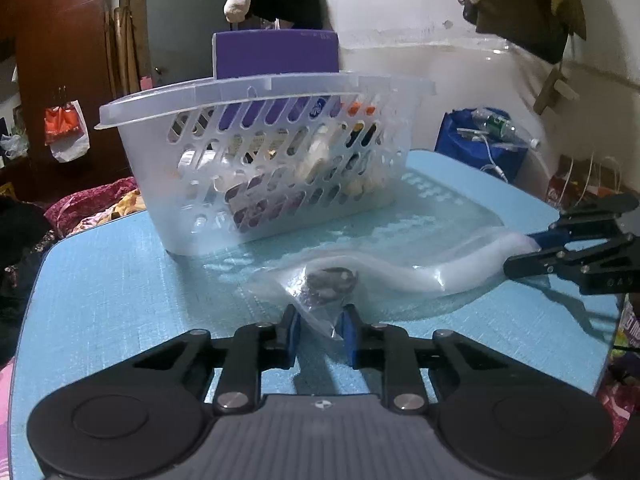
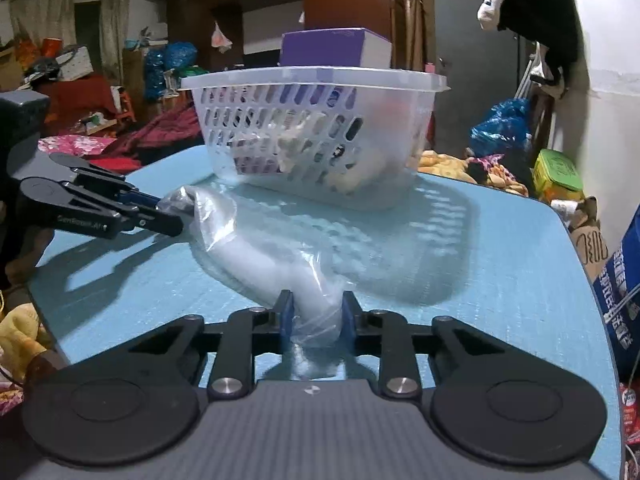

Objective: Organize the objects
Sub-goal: 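Close the left gripper on the clear plastic bag beside the basket, then lift the plastic bag with the left gripper and release it into the basket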

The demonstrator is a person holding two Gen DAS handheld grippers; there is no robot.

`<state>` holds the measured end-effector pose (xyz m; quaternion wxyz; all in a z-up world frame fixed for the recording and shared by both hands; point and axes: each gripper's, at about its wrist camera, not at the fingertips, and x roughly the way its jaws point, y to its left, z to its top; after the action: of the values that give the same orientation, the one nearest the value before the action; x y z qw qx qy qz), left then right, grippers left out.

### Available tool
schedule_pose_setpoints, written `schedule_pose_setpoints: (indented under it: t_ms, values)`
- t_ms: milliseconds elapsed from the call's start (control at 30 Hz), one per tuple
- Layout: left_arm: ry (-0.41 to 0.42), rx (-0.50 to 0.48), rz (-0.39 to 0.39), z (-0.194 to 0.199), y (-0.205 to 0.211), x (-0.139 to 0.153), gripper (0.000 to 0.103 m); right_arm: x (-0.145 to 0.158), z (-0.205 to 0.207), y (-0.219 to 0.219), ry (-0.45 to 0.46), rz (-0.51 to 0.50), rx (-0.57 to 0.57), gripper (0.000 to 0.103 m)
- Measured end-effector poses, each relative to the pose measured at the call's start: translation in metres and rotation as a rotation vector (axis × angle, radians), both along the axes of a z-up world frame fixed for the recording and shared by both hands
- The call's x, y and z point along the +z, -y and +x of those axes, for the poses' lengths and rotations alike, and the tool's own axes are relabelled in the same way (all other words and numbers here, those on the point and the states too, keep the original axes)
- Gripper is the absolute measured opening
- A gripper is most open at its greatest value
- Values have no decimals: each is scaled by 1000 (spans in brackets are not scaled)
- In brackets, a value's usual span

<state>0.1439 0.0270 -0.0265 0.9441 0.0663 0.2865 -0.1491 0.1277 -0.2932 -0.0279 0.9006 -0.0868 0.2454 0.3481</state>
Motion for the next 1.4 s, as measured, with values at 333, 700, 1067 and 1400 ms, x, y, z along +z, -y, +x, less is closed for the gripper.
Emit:
schedule_pose_setpoints:
  t_ms: [333,700,1067,1400]
  values:
    - [139,-7,-37,-27,-3,9,22,8,-9,4,72,27,14,23]
    - [358,14,-79,-48,-2,73,21,69,-15,9,221,92,17,22]
    - [395,88,-50,30,-16,138,21,138,62,-27,310,128,-2,22]
    - [224,118,-33,81,-31,107,21,103,116,-53,190,34,12,22]
